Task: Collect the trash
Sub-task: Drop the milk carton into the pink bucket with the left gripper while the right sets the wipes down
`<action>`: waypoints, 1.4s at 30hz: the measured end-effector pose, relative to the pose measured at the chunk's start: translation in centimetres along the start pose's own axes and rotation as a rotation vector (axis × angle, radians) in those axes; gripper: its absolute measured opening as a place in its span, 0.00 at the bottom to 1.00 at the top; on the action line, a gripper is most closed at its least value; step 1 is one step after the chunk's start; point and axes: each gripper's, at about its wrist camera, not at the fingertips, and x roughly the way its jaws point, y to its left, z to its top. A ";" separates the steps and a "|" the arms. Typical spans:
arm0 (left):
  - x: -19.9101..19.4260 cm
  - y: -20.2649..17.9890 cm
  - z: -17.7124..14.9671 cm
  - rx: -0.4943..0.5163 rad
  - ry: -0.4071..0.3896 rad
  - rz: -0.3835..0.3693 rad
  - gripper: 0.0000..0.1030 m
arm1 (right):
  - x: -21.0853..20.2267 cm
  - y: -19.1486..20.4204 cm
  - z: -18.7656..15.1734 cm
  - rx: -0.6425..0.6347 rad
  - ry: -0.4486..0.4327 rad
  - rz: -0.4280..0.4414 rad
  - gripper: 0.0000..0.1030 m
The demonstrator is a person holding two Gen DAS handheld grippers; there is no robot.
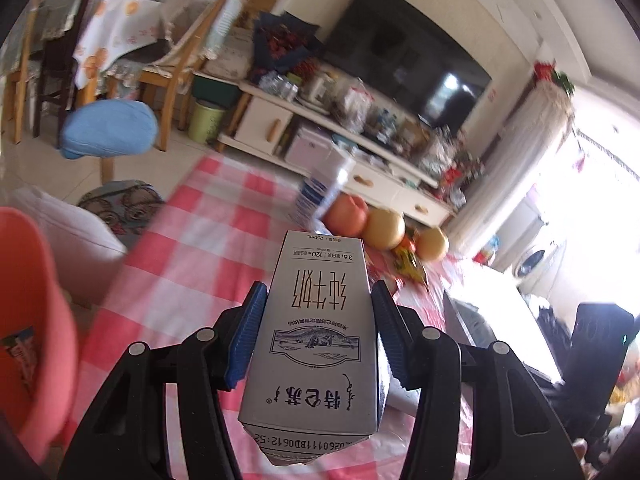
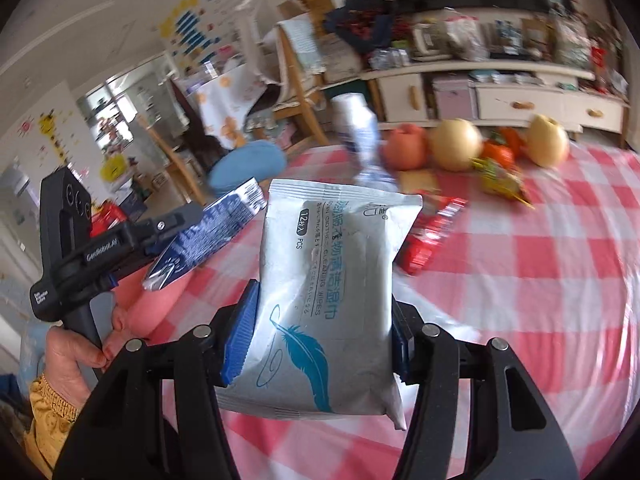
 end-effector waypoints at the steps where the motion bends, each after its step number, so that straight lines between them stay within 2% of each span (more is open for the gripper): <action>1: -0.8 0.9 0.4 -0.017 -0.016 0.012 0.54 | 0.6 1.3 0.3 -0.017 0.002 0.018 0.56; 5: -4.1 4.8 1.8 -0.095 -0.092 0.077 0.54 | 3.2 6.3 1.6 -0.083 0.021 0.083 0.56; 8: -6.9 8.8 2.6 -0.165 -0.156 0.175 0.54 | 5.3 10.2 2.3 -0.144 0.042 0.129 0.56; 13: -10.0 13.9 3.0 -0.264 -0.220 0.337 0.54 | 9.8 17.8 2.9 -0.263 0.081 0.201 0.56; 18: -12.6 18.4 3.0 -0.371 -0.267 0.450 0.54 | 14.1 24.0 3.2 -0.368 0.114 0.239 0.58; 20: -13.3 19.7 2.8 -0.412 -0.284 0.489 0.54 | 16.0 26.0 3.1 -0.414 0.122 0.207 0.65; 23: -13.6 21.4 2.8 -0.464 -0.287 0.516 0.56 | 18.6 27.4 2.9 -0.417 0.156 0.217 0.75; 26: -13.5 21.6 2.6 -0.459 -0.279 0.540 0.68 | 18.8 27.3 2.7 -0.395 0.142 0.198 0.82; 28: -13.4 21.3 2.6 -0.447 -0.291 0.540 0.68 | 18.1 26.6 2.7 -0.371 0.126 0.171 0.83; 31: -12.9 20.7 2.7 -0.425 -0.299 0.533 0.75 | 16.1 24.7 2.4 -0.353 0.101 0.116 0.85; 34: -12.4 19.4 2.5 -0.387 -0.330 0.484 0.81 | 13.6 22.4 1.7 -0.334 0.070 0.058 0.86; 35: -12.3 18.7 2.4 -0.361 -0.347 0.464 0.86 | 12.5 21.4 1.4 -0.319 0.058 0.037 0.87; 39: -11.5 16.0 2.1 -0.293 -0.366 0.391 0.87 | 8.8 18.4 0.4 -0.272 0.024 -0.013 0.89; 42: -10.9 13.9 1.6 -0.259 -0.352 0.328 0.88 | 5.6 16.5 -0.8 -0.251 -0.011 -0.056 0.90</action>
